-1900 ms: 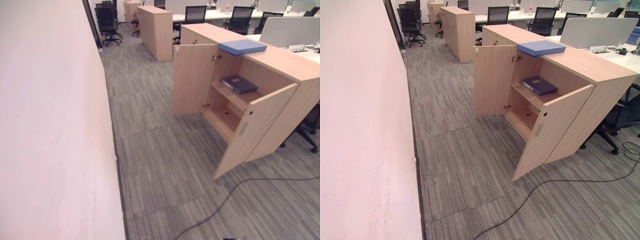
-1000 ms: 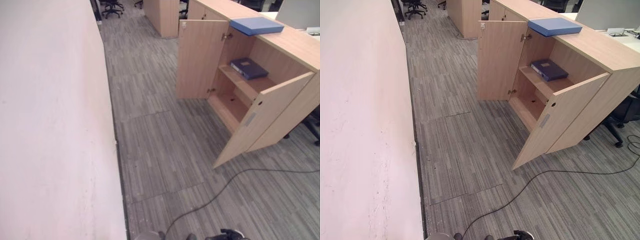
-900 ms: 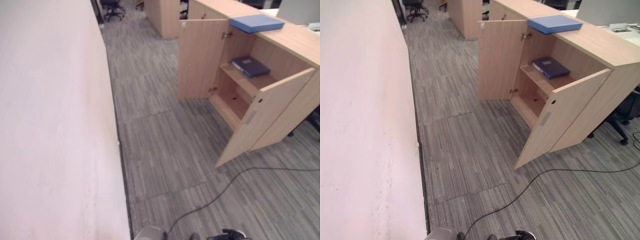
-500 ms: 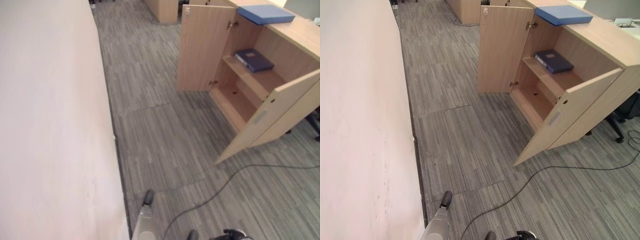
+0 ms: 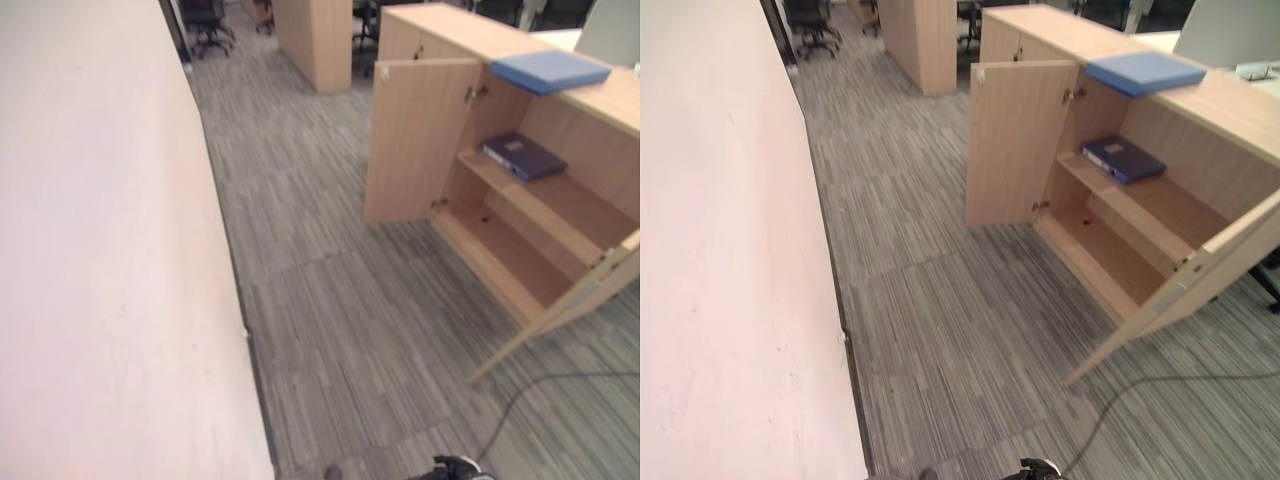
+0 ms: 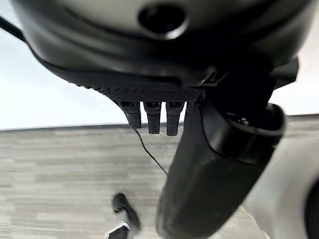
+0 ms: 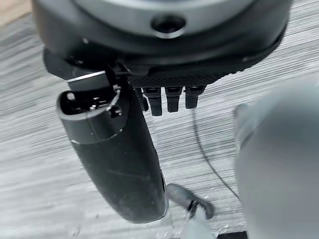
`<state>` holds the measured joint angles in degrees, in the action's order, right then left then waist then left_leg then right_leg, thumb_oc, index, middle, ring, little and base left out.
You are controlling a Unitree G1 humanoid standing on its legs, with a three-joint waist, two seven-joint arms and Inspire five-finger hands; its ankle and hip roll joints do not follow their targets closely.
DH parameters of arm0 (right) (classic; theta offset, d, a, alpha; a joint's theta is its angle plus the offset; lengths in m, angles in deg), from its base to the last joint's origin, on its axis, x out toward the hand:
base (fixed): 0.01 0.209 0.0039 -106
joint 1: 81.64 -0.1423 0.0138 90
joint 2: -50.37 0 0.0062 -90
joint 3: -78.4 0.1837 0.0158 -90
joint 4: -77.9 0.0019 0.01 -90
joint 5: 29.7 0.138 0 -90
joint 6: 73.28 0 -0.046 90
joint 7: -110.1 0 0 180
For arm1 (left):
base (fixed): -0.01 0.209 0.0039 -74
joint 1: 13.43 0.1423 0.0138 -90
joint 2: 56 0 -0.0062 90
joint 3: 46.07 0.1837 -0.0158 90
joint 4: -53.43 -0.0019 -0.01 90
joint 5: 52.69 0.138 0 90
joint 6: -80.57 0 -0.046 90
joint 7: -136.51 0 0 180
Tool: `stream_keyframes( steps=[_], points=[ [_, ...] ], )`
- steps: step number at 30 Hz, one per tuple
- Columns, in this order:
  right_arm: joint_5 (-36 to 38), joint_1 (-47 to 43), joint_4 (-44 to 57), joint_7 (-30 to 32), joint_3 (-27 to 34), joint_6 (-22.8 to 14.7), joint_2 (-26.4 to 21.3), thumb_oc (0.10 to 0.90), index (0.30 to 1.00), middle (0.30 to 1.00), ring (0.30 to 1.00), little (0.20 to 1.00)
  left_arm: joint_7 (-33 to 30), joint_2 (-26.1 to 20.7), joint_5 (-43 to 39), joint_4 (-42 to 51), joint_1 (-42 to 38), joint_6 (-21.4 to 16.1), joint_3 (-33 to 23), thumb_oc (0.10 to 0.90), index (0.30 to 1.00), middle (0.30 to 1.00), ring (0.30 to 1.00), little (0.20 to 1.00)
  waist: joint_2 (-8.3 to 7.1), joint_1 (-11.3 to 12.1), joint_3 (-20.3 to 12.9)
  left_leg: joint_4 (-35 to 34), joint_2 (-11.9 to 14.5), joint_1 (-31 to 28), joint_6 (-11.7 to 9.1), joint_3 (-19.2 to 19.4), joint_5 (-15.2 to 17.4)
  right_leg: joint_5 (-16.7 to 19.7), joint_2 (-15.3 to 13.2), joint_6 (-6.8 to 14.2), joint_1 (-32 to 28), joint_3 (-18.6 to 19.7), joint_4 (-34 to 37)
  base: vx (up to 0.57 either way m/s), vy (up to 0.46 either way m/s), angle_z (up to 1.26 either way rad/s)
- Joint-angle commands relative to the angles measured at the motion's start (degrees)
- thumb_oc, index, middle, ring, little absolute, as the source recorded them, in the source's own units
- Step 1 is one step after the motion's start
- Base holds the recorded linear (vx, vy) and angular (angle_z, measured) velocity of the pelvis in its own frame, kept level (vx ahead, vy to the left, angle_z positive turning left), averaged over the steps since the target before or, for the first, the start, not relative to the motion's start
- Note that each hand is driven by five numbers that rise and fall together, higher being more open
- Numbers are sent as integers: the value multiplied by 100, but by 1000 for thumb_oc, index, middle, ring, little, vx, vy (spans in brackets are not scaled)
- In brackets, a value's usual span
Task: Put the empty folder in the office cabinet
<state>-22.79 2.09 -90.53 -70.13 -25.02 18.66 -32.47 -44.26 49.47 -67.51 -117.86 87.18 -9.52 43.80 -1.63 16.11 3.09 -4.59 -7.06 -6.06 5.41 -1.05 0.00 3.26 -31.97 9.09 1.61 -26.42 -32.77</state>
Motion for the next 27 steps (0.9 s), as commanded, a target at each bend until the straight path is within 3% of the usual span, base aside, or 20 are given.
stream_keyframes(
  steps=[1, 2, 4, 5, 8, 12, 13, 17, 21, 27],
  points=[
    [-1, -285, 259, 126, 31, -39, -352, 800, 900, 900, 900, 900, -314, -1471, 209, 43, -432, -247, -111, 800, 900, 900, 900, 900, 100, -142, 495, 276, 93, 587, -207, -238, 87, 836, 484, 208, 73, 238, 1124, 101, 24, 13],
    [18, -319, 258, 136, 49, -37, -372, 800, 900, 900, 900, 900, -309, -1457, 216, 63, -441, -247, -85, 800, 900, 900, 900, 900, 148, -197, 564, 350, 78, 592, -180, -254, 17, 867, 669, 86, 283, 195, 1316, 137, 63, 21],
    [152, -378, 250, 155, 56, -56, -377, 800, 900, 900, 900, 900, -297, -1414, 270, 70, -442, -237, -32, 800, 900, 900, 900, 900, 154, -457, 821, 431, -42, 186, -171, -484, 187, 811, 1493, 46, 849, 258, 1955, 211, 16, 24],
    [153, -379, 249, 155, 55, -56, -378, 800, 900, 900, 900, 900, -297, -1412, 270, 69, -442, -238, -33, 800, 900, 900, 900, 900, 165, -457, 832, 429, -30, 167, -175, -485, 195, 812, 1507, 43, 826, 251, 1967, 240, -42, 27],
    [251, -393, 242, 182, 77, -99, -390, 800, 900, 900, 900, 900, -226, -1407, 357, -9, -409, -228, -130, 800, 900, 900, 900, 900, -69, -616, 904, 340, -231, -196, -212, -844, 403, 1150, 2105, 182, 1153, 133, 3017, 260, -45, 34],
    [259, -344, 195, 201, 115, -113, -393, 800, 900, 900, 900, 900, -223, -1425, 376, -106, -355, -210, -269, 800, 900, 900, 900, 900, -190, -599, 831, 285, -274, -296, -268, -1056, 513, 1137, 2192, 147, 1005, 106, 3499, 248, -82, 61],
    [231, -255, 124, 203, 98, -119, -387, 800, 900, 900, 900, 900, -241, -1382, 381, -186, -271, -198, -362, 800, 900, 900, 900, 900, -193, -513, 673, 193, -173, -402, -306, -1069, 645, 1032, 2257, 44, 817, 14, 3599, 281, -100, 4],
    [191, -196, 101, 181, 92, -108, -383, 800, 900, 900, 900, 900, -224, -1350, 308, -174, -260, -194, -413, 800, 900, 900, 900, 900, -172, -510, 608, 202, -71, -410, -348, -1163, 676, 948, 2264, -10, 810, -52, 3546, 226, -76, 12],
    [210, -157, 128, 188, 125, -127, -489, 800, 900, 900, 900, 900, -287, -1338, 223, -132, -343, -193, -397, 800, 900, 900, 900, 900, 24, -537, 549, 204, 327, -438, -515, -1382, 920, 323, 2321, -154, 851, -126, 2983, 330, -107, 31],
    [356, -285, 321, 301, 98, -187, -629, 800, 900, 900, 900, 900, -432, -1407, 137, 181, -642, -300, -126, 800, 900, 900, 900, 900, 95, -680, 744, 250, 558, -267, -623, -1415, 935, -10, 2243, -286, 1118, -210, 2444, 122, -74, 24]
  ],
)
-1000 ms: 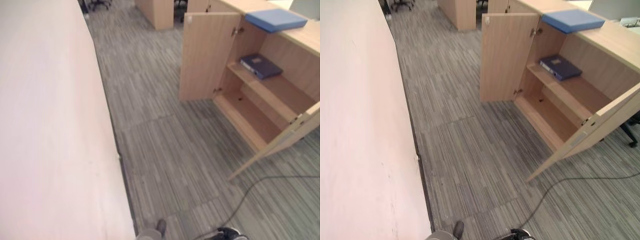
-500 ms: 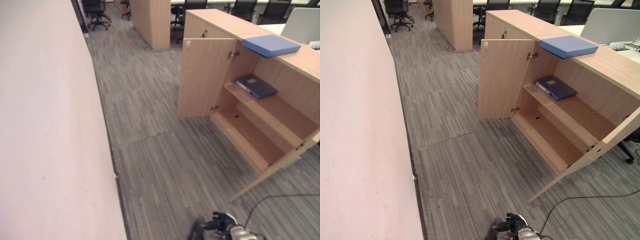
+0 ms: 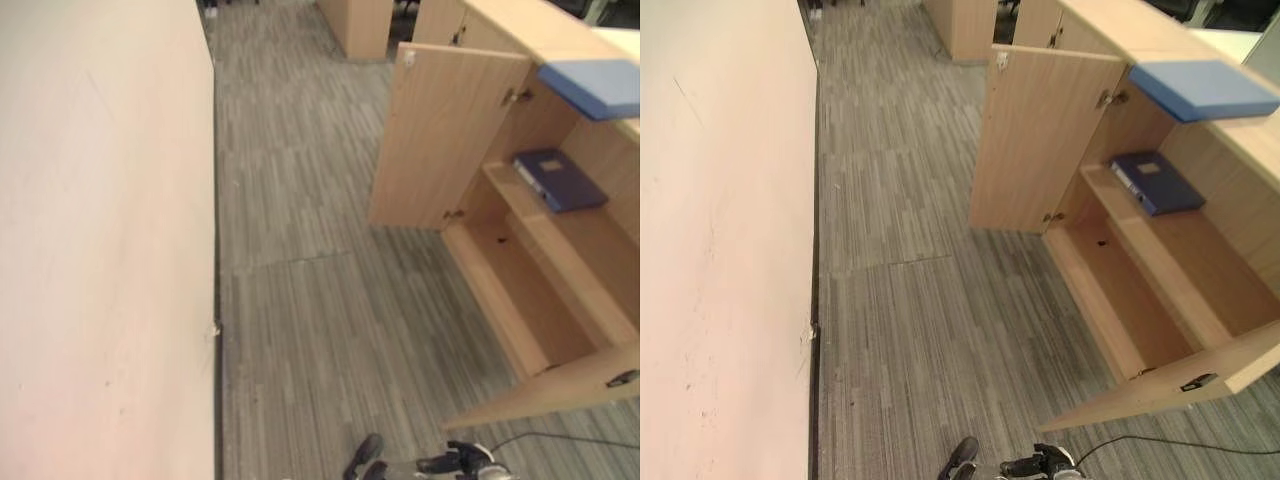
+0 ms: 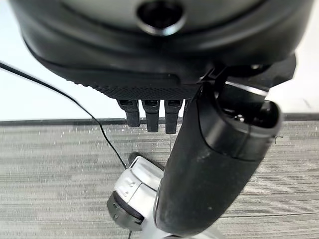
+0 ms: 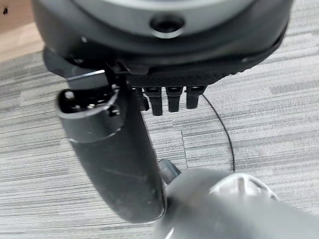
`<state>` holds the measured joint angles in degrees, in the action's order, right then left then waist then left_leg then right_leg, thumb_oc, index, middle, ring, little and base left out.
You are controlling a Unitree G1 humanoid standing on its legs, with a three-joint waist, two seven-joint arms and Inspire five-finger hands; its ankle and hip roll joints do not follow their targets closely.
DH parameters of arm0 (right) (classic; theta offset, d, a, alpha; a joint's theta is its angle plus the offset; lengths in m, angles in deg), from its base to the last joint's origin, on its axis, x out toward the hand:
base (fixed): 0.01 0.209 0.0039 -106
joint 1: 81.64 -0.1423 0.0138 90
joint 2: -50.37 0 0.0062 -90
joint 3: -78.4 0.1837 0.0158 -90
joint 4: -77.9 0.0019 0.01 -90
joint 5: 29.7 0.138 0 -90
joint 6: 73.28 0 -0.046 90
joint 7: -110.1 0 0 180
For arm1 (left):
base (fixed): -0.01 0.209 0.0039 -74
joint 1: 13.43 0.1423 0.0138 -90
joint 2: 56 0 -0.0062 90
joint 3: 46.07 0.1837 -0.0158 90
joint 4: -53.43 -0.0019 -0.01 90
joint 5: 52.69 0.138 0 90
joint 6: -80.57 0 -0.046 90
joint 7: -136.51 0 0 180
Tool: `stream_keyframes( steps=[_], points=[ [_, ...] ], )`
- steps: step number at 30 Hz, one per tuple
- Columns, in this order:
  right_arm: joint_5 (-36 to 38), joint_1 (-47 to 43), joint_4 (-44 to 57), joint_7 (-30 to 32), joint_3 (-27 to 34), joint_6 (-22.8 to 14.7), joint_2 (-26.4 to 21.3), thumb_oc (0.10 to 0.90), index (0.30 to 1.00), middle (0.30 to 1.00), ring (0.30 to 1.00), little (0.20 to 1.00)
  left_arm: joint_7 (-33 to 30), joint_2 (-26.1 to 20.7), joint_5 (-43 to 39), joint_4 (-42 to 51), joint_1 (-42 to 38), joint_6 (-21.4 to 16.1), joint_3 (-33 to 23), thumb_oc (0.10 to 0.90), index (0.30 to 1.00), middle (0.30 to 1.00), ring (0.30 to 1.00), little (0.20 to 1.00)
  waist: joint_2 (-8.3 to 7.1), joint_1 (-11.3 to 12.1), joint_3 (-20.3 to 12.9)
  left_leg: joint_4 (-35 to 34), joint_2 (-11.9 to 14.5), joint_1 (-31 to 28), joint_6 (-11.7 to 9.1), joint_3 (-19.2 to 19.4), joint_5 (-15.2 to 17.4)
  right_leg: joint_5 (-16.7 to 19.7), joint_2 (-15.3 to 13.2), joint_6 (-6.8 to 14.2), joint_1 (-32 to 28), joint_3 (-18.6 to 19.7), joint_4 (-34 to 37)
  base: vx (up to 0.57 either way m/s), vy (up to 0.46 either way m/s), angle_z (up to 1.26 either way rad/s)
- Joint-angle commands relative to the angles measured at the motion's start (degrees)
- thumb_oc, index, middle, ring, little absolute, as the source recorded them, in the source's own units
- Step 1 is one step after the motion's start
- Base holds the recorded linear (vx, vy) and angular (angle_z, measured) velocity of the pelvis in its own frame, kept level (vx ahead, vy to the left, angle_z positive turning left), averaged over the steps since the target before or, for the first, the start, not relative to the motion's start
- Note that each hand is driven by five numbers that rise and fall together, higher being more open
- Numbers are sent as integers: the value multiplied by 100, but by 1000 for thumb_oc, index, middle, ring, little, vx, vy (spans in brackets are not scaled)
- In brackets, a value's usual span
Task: Put the empty folder in the office cabinet
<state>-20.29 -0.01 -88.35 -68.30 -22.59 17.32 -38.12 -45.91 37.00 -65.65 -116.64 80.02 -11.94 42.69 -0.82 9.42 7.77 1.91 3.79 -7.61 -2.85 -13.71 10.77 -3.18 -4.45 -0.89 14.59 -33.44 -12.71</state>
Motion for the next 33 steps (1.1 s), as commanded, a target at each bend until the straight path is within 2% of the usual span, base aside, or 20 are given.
stream_keyframes(
  steps=[1, 10, 13, 15, 16, 17, 18, 19, 20, 21, 22, 23, 25, 26, 27, 28, 29, 30, 32, 33],
  points=[
    [110, -105, 100, 131, -152, -51, -84, 800, 900, 900, 900, 900, -289, -168, -45, 92, 26, -73, 24, 800, 900, 900, 900, 900, 20, -17, 310, -344, -523, -63, 204, -149, -139, 604, -519, 702, -144, 479, 374, 55, -63, 9],
    [77, -305, 115, 206, -262, -45, -160, 800, 900, 900, 900, 900, -366, -173, 44, 163, -182, -120, 272, 800, 900, 900, 900, 900, 130, -52, 479, -208, -443, 95, 220, -170, -148, 224, -653, 560, 241, 473, -399, 48, -30, 7],
    [36, -279, 139, 188, -271, -37, -151, 800, 900, 900, 900, 900, -376, -174, 80, 150, -199, -120, 291, 800, 900, 900, 900, 900, 141, -97, 469, 147, -423, 111, 186, -80, -102, 44, -628, 472, 173, 535, -455, 109, -44, 3],
    [-25, -246, 129, 164, -296, -24, -135, 800, 900, 900, 900, 900, -363, -148, 116, 161, -196, -118, 290, 800, 900, 900, 900, 900, 129, -98, 460, 823, -506, 226, 41, 93, -282, -49, -535, 384, -112, 581, -286, 68, -40, 2],
    [-26, -245, 129, 164, -296, -24, -135, 800, 900, 900, 900, 900, -363, -149, 116, 162, -195, -118, 290, 800, 900, 900, 900, 900, 131, -94, 465, 846, -506, 232, 40, 98, -270, -45, -529, 381, -120, 583, -275, 137, -123, -7],
    [-110, -177, 35, 119, -351, 7, -126, 800, 900, 900, 900, 900, -339, -122, 176, 207, -218, -104, 278, 800, 900, 900, 900, 900, 103, 72, 515, 2163, -776, 648, -218, 171, -1032, -121, -330, 242, -660, 617, 191, 110, -108, -9],
    [-111, -178, 33, 118, -350, 6, -125, 800, 900, 900, 900, 900, -339, -122, 176, 208, -219, -104, 279, 800, 900, 900, 900, 900, 106, 71, 515, 2189, -776, 664, -220, 170, -1024, -114, -324, 237, -662, 614, 204, 156, -139, -9],
    [-143, -127, -16, 93, -350, 27, -127, 800, 900, 900, 900, 900, -323, -115, 193, 205, -213, -87, 272, 800, 900, 900, 900, 900, 99, 120, 525, 2551, -819, 867, -323, 224, -1259, -168, -294, 193, -802, 611, 299, 77, -59, -7],
    [-169, -74, -49, 64, -341, 46, -136, 800, 900, 900, 900, 900, -309, -103, 200, 198, -196, -72, 269, 800, 900, 900, 900, 900, 79, 157, 528, 2796, -838, 1098, -340, 309, -1307, -198, -289, 178, -920, 620, 400, 79, -59, -23],
    [-170, -72, -48, 64, -340, 46, -136, 800, 900, 900, 900, 900, -309, -104, 200, 199, -195, -71, 271, 800, 900, 900, 900, 900, 82, 162, 522, 2815, -834, 1112, -339, 312, -1298, -196, -282, 175, -916, 622, 406, 102, -57, -29],
    [-192, -32, -83, 43, -324, 67, -145, 800, 900, 900, 900, 900, -299, -93, 218, 188, -157, -55, 260, 800, 900, 900, 900, 900, 30, 205, 520, 2970, -853, 1407, -269, 441, -1165, -216, -315, 183, -1040, 668, 510, 319, -62, -36],
    [-222, 65, -142, 12, -301, 81, -125, 800, 900, 900, 900, 900, -299, -98, 257, 166, -53, -28, 223, 800, 900, 900, 900, 900, -181, 284, 505, 2734, -823, 2109, -19, 769, -571, -228, -432, 296, -1396, 864, 740, 325, -61, -17],
    [-239, 82, -159, 18, -293, 80, -120, 800, 900, 900, 900, 900, -310, -113, 239, 173, -11, -35, 198, 800, 900, 900, 900, 900, -242, 328, 509, 2478, -754, 2257, 21, 803, -428, -241, -477, 359, -1471, 949, 771, 280, 20, -9],
    [-288, 110, -211, 19, -300, 81, -103, 800, 900, 900, 900, 900, -341, -132, 223, 179, 20, -43, 184, 800, 900, 900, 900, 900, -260, 378, 482, 1775, -522, 2428, -25, 713, -657, -268, -529, 458, -1592, 1019, 800, 270, 129, -40],
    [-306, 118, -242, 29, -298, 72, -98, 800, 900, 900, 900, 900, -367, -141, 191, 182, 35, -70, 190, 800, 900, 900, 900, 900, -210, 411, 471, 1172, -298, 2497, -115, 635, -1230, -276, -556, 467, -1626, 1055, 759, 288, 186, -60],
    [-306, 119, -267, 39, -278, 70, -94, 800, 900, 900, 900, 900, -391, -140, 123, 182, 43, -89, 186, 800, 900, 900, 900, 900, -150, 438, 462, 837, 2, 2651, -228, 563, -1634, -344, -556, 509, -1720, 1132, 728, 425, 244, -53],
    [-331, 137, -300, 57, -257, 77, -92, 800, 900, 900, 900, 900, -419, -107, 35, 157, 83, -109, 181, 800, 900, 900, 900, 900, -107, 449, 425, 235, 471, 2851, -355, 488, -1961, -527, -638, 617, -1944, 1336, 697, 573, 361, -28],
    [-363, 208, -317, 55, -223, 70, -91, 800, 900, 900, 900, 900, -419, -64, -17, 129, 162, -120, 157, 800, 900, 900, 900, 900, -13, 552, 348, -98, 702, 2851, -412, 455, -2239, -520, -666, 692, -2099, 1494, 710, 604, 395, -22],
    [-411, 281, -311, 38, -169, 49, -72, 800, 900, 900, 900, 900, -380, 23, 32, 5, 299, -96, 71, 800, 900, 900, 900, 900, 65, 603, 163, -293, 663, 2555, -466, 326, -2277, -477, -681, 779, -2246, 1579, 773, 496, 380, -51],
    [-469, 339, -298, 16, -167, 65, -7, 800, 900, 900, 900, 900, -373, -1, 84, -57, 324, -79, 18, 800, 900, 900, 900, 900, -27, 624, 60, -93, 467, 2456, -434, 429, -2105, -278, -920, 890, -2288, 1558, 808, 396, 280, -91]
  ],
)
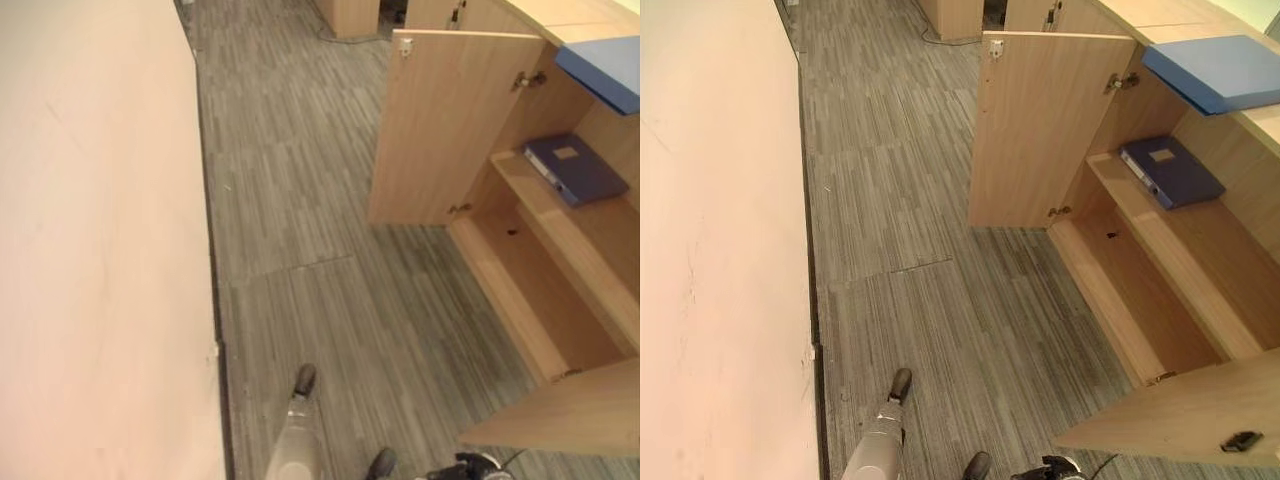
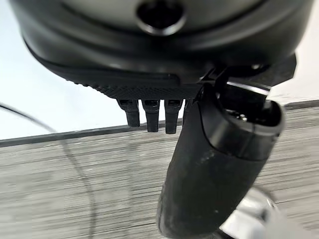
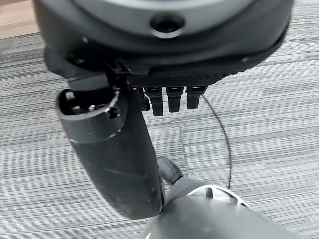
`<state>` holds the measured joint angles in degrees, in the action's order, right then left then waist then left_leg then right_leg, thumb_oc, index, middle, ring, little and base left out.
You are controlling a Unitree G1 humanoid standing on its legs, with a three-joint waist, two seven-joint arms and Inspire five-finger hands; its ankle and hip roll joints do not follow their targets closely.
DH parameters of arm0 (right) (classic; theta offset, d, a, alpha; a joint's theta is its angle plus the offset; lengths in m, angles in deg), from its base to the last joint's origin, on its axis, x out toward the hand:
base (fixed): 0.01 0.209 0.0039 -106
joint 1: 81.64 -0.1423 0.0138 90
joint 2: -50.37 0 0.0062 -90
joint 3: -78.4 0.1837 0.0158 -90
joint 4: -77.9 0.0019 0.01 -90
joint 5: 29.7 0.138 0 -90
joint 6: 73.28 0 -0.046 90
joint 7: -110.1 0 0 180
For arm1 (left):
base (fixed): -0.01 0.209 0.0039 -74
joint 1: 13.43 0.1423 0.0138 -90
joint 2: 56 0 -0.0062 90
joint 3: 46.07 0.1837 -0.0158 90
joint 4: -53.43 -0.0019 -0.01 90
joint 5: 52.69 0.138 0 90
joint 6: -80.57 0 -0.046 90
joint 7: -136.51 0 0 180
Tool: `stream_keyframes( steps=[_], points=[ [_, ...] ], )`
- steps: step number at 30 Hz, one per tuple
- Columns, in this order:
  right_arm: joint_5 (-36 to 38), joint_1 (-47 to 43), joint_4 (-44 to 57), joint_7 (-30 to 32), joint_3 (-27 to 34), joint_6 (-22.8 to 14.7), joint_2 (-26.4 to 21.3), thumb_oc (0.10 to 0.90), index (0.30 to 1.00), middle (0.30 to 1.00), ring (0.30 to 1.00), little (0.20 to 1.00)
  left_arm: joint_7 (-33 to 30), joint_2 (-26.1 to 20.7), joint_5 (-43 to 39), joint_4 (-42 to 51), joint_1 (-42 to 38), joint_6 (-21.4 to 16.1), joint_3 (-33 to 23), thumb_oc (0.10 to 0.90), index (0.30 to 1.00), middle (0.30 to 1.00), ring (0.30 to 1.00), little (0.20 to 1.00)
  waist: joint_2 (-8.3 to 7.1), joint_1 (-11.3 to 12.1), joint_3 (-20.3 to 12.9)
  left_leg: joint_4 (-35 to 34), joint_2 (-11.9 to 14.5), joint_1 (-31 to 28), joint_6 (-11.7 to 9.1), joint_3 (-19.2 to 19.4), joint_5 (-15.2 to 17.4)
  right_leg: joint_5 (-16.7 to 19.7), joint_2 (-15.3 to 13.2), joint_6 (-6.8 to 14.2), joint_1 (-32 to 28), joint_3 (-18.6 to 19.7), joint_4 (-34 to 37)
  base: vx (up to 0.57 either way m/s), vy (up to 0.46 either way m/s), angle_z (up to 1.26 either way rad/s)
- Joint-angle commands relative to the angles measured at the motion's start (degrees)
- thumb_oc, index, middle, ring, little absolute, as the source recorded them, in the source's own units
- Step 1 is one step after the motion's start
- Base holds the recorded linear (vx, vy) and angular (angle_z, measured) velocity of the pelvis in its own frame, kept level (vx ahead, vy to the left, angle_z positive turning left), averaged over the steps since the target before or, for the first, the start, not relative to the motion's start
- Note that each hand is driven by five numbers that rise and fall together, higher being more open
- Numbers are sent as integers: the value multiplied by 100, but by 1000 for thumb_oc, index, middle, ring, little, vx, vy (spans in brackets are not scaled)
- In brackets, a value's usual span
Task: Put the empty folder in the office cabinet
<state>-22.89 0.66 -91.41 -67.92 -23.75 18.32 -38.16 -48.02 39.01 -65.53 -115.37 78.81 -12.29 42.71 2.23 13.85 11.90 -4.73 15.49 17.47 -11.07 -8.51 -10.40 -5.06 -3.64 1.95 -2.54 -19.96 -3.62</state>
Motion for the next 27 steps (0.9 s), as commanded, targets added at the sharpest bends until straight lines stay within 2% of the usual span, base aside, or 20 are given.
stream_keyframes(
  steps=[1, 5, 6, 7, 8, 9, 11, 12, 14, 15, 18, 19, 20, 22, 24, 25, 26, 27],
  points=[
    [-210, 273, 9, -21, -51, -35, 0, 800, 900, 900, 900, 900, -161, -206, 71, -184, 446, -45, 16, 800, 900, 900, 900, 900, -343, 185, -354, 583, -714, -48, 394, -82, 22, -89, -1013, 613, -573, 215, -100, 335, 261, -85],
    [-258, 272, 20, -66, -64, 5, 41, 800, 900, 900, 900, 900, -140, -269, 139, -213, 432, -10, -19, 800, 900, 900, 900, 900, -496, 249, -355, 1069, -1121, 13, 598, 179, 460, 208, -1427, 771, -489, 206, -142, 154, 197, -43],
    [-249, 184, 79, -81, -67, 29, 24, 800, 900, 900, 900, 900, -160, -322, 154, -185, 372, 1, 0, 800, 900, 900, 900, 900, -549, 258, -316, 1506, -1478, 184, 771, 403, 809, 461, -1773, 830, -311, 180, -318, 136, 283, -4],
    [-249, 183, 79, -81, -66, 30, 25, 800, 900, 900, 900, 900, -160, -323, 154, -186, 370, 1, 0, 800, 900, 900, 900, 900, -556, 260, -320, 1529, -1486, 201, 777, 409, 822, 457, -1783, 837, -299, 185, -326, 162, 390, 7],
    [-216, 108, 166, -58, -35, 36, 3, 800, 900, 900, 900, 900, -189, -371, 210, -161, 344, 10, 19, 800, 900, 900, 900, 900, -591, 262, -308, 1940, -1739, 383, 934, 575, 1121, 639, -2104, 853, -215, 86, -457, 161, 307, 4],
    [-201, 90, 207, -62, -15, 33, -11, 800, 900, 900, 900, 900, -188, -380, 222, -163, 346, 2, 30, 800, 900, 900, 900, 900, -595, 262, -330, 2115, -1873, 465, 1009, 645, 1251, 741, -2252, 857, -195, 46, -521, 225, 408, -8],
    [-165, 71, 305, -76, 32, 38, -39, 800, 900, 900, 900, 900, -196, -398, 282, -155, 361, 9, 50, 800, 900, 900, 900, 900, -582, 235, -391, 2316, -2163, 514, 1190, 740, 1477, 1090, -2613, 850, -158, -31, -768, 236, 342, -10],
    [-165, 43, 327, -67, 50, 44, -60, 800, 900, 900, 900, 900, -199, -405, 325, -163, 361, 25, 58, 800, 900, 900, 900, 900, -532, 222, -413, 2379, -2298, 393, 1252, 759, 1723, 1277, -2807, 890, -150, 20, -1056, 264, 355, 8],
    [-183, 5, 395, -84, -7, 38, -76, 800, 900, 900, 900, 900, -204, -404, 357, -151, 412, 35, 72, 800, 900, 900, 900, 900, -416, 189, -434, 2259, -2527, 152, 1468, 797, 1781, 1743, -3120, 789, 0, 55, -1606, 290, 439, 16],
    [-154, -17, 480, -71, -77, 5, -68, 800, 900, 900, 900, 900, -192, -412, 388, -137, 484, 44, 69, 800, 900, 900, 900, 900, -351, 187, -420, 2033, -2643, -224, 1594, 832, 1789, 1917, -3250, 779, 77, 37, -2049, 341, 465, 8],
    [-182, -67, 502, -81, -178, -13, -50, 800, 900, 900, 900, 900, -170, -425, 393, -128, 541, 69, 41, 800, 900, 900, 900, 900, -347, 235, -350, 1664, -2667, -671, 1657, 859, 1766, 1931, -3245, 824, 221, -112, -2317, 225, 165, -12],
    [-300, -176, 543, -93, -327, -28, -49, 800, 900, 900, 900, 900, -166, -443, 380, -116, 551, 64, 16, 800, 900, 900, 900, 900, -322, 308, -271, 1384, -2535, -980, 1656, 911, 1761, 1644, -2971, 823, 523, -459, -2326, 233, 50, -33],
    [-301, -180, 541, -93, -327, -28, -50, 800, 900, 900, 900, 900, -166, -442, 380, -116, 549, 65, 15, 800, 900, 900, 900, 900, -313, 309, -265, 1375, -2521, -992, 1648, 908, 1760, 1634, -2956, 811, 509, -470, -2319, 195, 3, -48],
    [-379, -368, 527, -91, -384, -28, -99, 800, 900, 900, 900, 900, -161, -449, 343, -103, 545, 73, -7, 800, 900, 900, 900, 900, -193, 263, -61, 1256, -2340, -1284, 1618, 946, 1769, 1439, -2495, 855, 1019, -753, -2195, 101, -43, -61],
    [-388, -491, 503, -66, -418, -22, -128, 800, 900, 900, 900, 900, -140, -458, 350, -108, 553, 97, -38, 800, 900, 900, 900, 900, -129, 151, 101, 1210, -2243, -1574, 1569, 967, 1841, 1418, -2060, 911, 1339, -940, -1667, 145, -87, -36],
    [-375, -510, 496, -57, -420, -24, -139, 800, 900, 900, 900, 900, -140, -466, 364, -121, 553, 107, -51, 800, 900, 900, 900, 900, -160, 82, 146, 1163, -2249, -1747, 1549, 985, 1898, 1491, -1862, 964, 1536, -1125, -1377, 267, -163, -34],
    [-329, -516, 480, -18, -334, -16, -166, 800, 900, 900, 900, 900, -122, -492, 397, -152, 559, 136, -134, 800, 900, 900, 900, 900, -263, 18, 195, 1125, -2278, -1979, 1485, 1048, 2034, 1774, -1745, 1106, 1583, -1644, -710, 230, -139, -39],
    [-328, -516, 480, -15, -338, -15, -155, 800, 900, 900, 900, 900, -121, -501, 401, -156, 560, 137, -142, 800, 900, 900, 900, 900, -237, 10, 188, 1130, -2229, -2000, 1466, 1026, 2068, 1789, -1672, 1112, 1519, -1676, -630, 237, -199, -33]
  ],
)
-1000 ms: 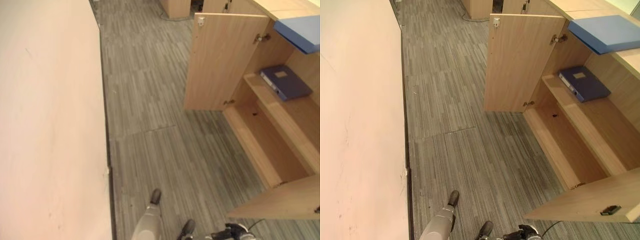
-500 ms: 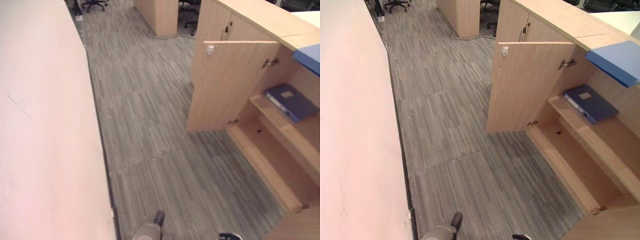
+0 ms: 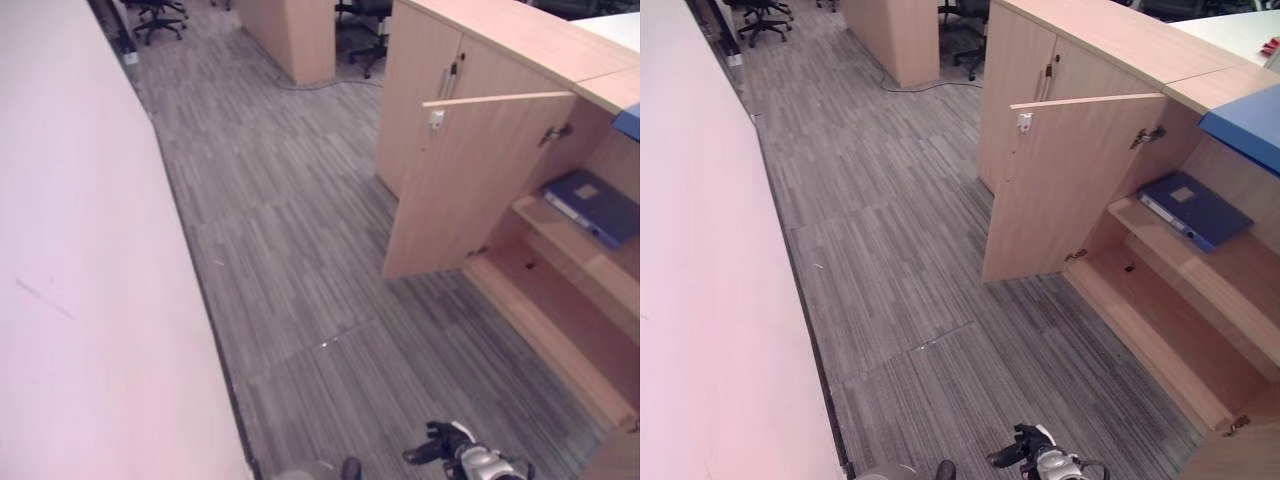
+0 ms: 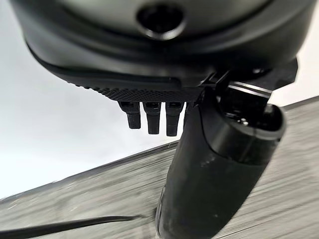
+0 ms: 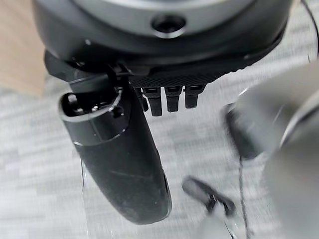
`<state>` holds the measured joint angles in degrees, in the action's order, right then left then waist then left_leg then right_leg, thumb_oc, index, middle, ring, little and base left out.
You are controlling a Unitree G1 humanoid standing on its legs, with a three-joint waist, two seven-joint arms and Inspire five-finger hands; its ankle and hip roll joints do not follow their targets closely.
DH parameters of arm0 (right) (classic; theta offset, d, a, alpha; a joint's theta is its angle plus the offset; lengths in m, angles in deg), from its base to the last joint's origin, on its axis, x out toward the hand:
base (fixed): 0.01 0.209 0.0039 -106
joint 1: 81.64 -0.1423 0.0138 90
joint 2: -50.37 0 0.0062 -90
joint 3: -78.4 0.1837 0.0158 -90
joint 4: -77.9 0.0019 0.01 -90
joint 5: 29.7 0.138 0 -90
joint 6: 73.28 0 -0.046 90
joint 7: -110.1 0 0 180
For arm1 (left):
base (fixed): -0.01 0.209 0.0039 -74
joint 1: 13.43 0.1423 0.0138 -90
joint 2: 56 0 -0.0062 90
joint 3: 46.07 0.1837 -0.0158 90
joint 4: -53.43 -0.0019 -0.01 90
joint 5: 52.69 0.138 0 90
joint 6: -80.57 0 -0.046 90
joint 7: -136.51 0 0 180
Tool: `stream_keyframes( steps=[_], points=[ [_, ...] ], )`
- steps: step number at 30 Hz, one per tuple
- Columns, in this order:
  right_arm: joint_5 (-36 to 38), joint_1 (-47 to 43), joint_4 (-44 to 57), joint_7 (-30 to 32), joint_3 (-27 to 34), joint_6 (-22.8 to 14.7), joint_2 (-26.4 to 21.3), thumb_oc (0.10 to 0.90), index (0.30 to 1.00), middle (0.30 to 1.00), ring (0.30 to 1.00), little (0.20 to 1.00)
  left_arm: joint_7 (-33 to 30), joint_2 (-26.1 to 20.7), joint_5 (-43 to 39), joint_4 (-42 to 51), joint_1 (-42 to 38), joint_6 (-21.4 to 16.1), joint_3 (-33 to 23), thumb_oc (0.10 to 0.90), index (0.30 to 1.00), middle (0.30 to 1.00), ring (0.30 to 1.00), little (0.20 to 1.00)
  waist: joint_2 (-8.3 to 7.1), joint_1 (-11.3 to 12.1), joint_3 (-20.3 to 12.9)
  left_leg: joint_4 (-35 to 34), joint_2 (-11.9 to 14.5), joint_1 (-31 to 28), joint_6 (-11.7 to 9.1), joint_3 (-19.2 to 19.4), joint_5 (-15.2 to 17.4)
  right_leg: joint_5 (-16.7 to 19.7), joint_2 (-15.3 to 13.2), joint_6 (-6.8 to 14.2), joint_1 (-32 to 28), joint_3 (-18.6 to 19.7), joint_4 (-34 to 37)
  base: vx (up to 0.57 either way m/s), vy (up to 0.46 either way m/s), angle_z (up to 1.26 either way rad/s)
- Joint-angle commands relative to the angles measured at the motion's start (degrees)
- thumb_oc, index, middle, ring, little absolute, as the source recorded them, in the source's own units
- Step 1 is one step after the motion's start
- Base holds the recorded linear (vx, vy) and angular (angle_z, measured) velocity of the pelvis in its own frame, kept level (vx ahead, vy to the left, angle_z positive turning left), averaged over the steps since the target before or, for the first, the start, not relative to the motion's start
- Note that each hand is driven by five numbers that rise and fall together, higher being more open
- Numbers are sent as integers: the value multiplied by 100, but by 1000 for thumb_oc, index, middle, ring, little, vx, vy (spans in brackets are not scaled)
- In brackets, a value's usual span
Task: Put the empty folder in the office cabinet
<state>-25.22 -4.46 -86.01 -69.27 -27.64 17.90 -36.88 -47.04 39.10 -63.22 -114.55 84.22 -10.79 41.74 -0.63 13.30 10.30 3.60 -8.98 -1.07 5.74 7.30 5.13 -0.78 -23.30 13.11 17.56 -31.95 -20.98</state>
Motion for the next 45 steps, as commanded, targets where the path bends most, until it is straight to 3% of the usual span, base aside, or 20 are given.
stream_keyframes(
  steps=[1, 3, 5, 6, 13, 24, 28, 31, 33, 35, 36, 39, 41, 42, 43, 45],
  points=[
    [-82, 25, -79, 140, 93, 36, -291, 800, 900, 900, 900, 900, -209, -528, 189, -254, 28, 0, -96, 800, 900, 900, 900, 900, 0, 67, 345, 328, 232, -226, -274, -518, 617, 1444, 332, 23, -563, -749, 1425, 175, -147, -1],
    [-58, 85, -150, 147, 163, 35, -296, 800, 900, 900, 900, 900, -188, -547, 255, -313, 28, 16, -173, 800, 900, 900, 900, 900, -82, 113, 316, 442, 245, -289, -367, -478, 840, 1317, 380, -33, -830, -1067, 1904, 226, -198, 24],
    [125, 297, -310, 218, 421, 47, -306, 800, 900, 900, 900, 900, -193, -468, 204, -437, 131, 43, -329, 800, 900, 900, 900, 900, -157, 141, 165, 635, 399, -432, -474, -403, 1101, 1029, 393, -266, -983, -1281, 1765, 348, -188, 11],
    [131, 306, -309, 220, 421, 45, -309, 800, 900, 900, 900, 900, -193, -467, 202, -438, 136, 41, -321, 800, 900, 900, 900, 900, -147, 140, 157, 646, 411, -430, -481, -410, 1113, 1007, 397, -269, -983, -1290, 1747, 291, -155, -11],
    [302, 311, -297, 297, 462, 3, -403, 800, 900, 900, 900, 900, -277, -414, 41, -328, 7, 1, -243, 800, 900, 900, 900, 900, -71, 29, 89, 88, 836, -681, -592, -523, 900, 644, 479, -455, -787, -1235, 1131, 132, -122, 3],
    [290, 313, -198, 351, 521, 20, -434, 800, 900, 900, 900, 900, -370, -464, 135, -210, -265, -70, 38, 800, 900, 900, 900, 900, 84, -214, 259, -353, 925, -884, -618, -852, 789, 236, -61, -453, -568, -1237, 1, 54, -25, 9],
    [296, 485, -188, 340, 614, 17, -373, 800, 900, 900, 900, 900, -372, -473, 232, -89, -427, -101, 262, 800, 900, 900, 900, 900, 170, -512, 225, -194, 1019, -1018, -688, -849, 869, -56, -173, -533, -611, -1110, -384, 166, -57, 17],
    [308, 565, -170, 340, 616, -2, -342, 800, 900, 900, 900, 900, -360, -482, 247, 68, -480, -146, 338, 800, 900, 900, 900, 900, 178, -651, 156, 652, 1137, -807, -941, -627, 480, -273, 157, -767, -854, -932, -80, 153, -134, 8],
    [314, 563, -166, 348, 555, -12, -372, 800, 900, 900, 900, 900, -363, -488, 232, 149, -514, -161, 350, 800, 900, 900, 900, 900, 137, -641, 173, 1501, 1048, -563, -1019, -618, 82, -372, 432, -915, -1030, -760, 197, 156, -159, -52],
    [337, 625, -183, 381, 567, -32, -454, 800, 900, 900, 900, 900, -374, -477, 236, 159, -520, -163, 336, 800, 900, 900, 900, 900, 104, -547, 156, 2382, 826, -103, -1171, -881, -370, -518, 801, -1100, -1264, -483, 541, 200, -167, -128],
    [337, 632, -180, 381, 569, -31, -455, 800, 900, 900, 900, 900, -374, -477, 236, 158, -517, -165, 340, 800, 900, 900, 900, 900, 111, -536, 145, 2410, 839, -83, -1177, -877, -355, -517, 822, -1112, -1259, -480, 558, 205, -101, -139],
    [400, 623, -220, 422, 639, -21, -535, 800, 900, 900, 900, 900, -359, -408, 196, 121, -439, -146, 323, 800, 900, 900, 900, 900, -63, -423, 156, 2708, 860, 739, -1015, -918, 56, -566, 883, -1067, -1579, -156, 908, 201, -28, -65],
    [367, 614, -285, 425, 602, -14, -534, 800, 900, 900, 900, 900, -346, -404, 203, 107, -373, -133, 334, 800, 900, 900, 900, 900, -226, -243, 162, 2584, 918, 1331, -856, -984, 532, -546, 876, -995, -1720, 184, 1085, 277, 51, -107],
    [295, 566, -341, 411, 504, -19, -527, 800, 900, 900, 900, 900, -332, -436, 213, 86, -349, -135, 373, 800, 900, 900, 900, 900, -257, -104, 195, 2018, 966, 1552, -889, -1417, 338, -549, 960, -958, -1780, 486, 1150, 215, 72, -144],
    [295, 566, -342, 411, 505, -20, -526, 800, 900, 900, 900, 900, -332, -437, 213, 85, -350, -136, 374, 800, 900, 900, 900, 900, -263, -92, 202, 1984, 969, 1526, -893, -1406, 324, -548, 959, -962, -1784, 499, 1154, 244, 104, -87],
    [136, 454, -421, 395, 311, -44, -482, 800, 900, 900, 900, 900, -329, -473, 218, 63, -370, -166, 445, 800, 900, 900, 900, 900, -176, 84, 212, 760, 1231, 1691, -1095, -2171, -761, -486, 1137, -914, -1887, 797, 1300, 174, 151, -138]
  ],
)
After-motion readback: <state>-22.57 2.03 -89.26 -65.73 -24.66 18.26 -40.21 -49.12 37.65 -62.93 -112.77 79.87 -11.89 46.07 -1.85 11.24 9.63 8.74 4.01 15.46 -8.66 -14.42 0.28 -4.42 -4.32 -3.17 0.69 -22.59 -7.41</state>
